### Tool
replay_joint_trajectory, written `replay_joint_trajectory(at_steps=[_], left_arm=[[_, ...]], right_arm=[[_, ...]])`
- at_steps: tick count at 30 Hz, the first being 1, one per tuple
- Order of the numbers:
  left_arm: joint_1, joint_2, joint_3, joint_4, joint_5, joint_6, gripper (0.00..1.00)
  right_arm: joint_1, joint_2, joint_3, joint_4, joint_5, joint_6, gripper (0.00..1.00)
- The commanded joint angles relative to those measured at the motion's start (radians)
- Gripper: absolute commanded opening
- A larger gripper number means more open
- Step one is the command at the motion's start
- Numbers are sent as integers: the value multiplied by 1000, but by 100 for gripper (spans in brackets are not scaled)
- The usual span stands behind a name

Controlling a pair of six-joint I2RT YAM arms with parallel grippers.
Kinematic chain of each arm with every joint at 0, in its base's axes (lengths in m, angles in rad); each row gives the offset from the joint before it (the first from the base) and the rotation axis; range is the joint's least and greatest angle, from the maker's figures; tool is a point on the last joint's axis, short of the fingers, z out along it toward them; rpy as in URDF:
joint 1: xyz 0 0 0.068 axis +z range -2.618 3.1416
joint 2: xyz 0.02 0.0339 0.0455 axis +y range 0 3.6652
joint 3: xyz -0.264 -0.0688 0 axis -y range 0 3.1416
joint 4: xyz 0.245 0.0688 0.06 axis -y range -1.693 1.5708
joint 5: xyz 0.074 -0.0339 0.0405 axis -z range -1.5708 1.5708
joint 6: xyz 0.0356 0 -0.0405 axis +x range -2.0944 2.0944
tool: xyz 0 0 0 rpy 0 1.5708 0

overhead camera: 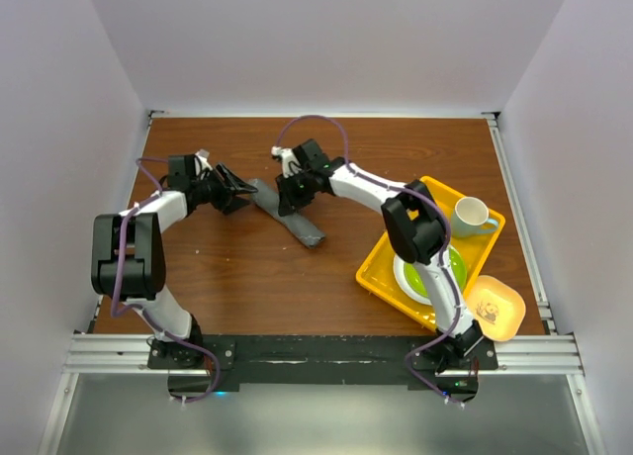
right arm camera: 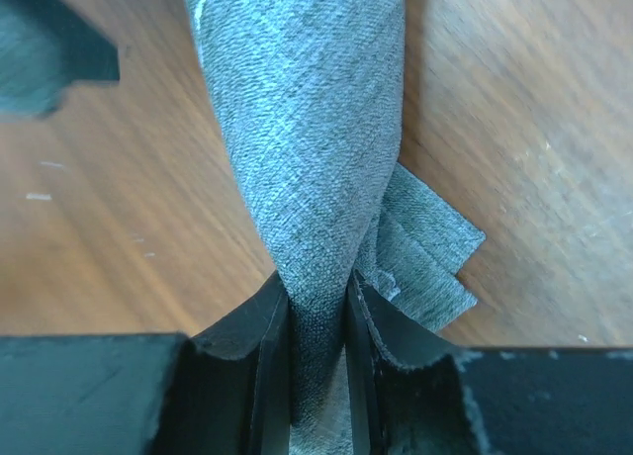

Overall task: Fold the napkin, place the utensils inside, and roll it up
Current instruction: Roll the napkin with the utensil

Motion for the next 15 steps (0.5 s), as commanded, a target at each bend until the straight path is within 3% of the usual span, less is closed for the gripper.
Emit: replay_joint_trajectory(at_steps=[1,7,15], left_arm=[[-48,-20,26,121,94,-24,55],[-129,64,40,279,127,-128,53],[-186,176,124,192,60,-136,52]], right_arm=[[-114,2,-133,139,-474,265,17],[-194,53,-229,377,-650,454,18],[-251,110,-233,420,-690,475,21]])
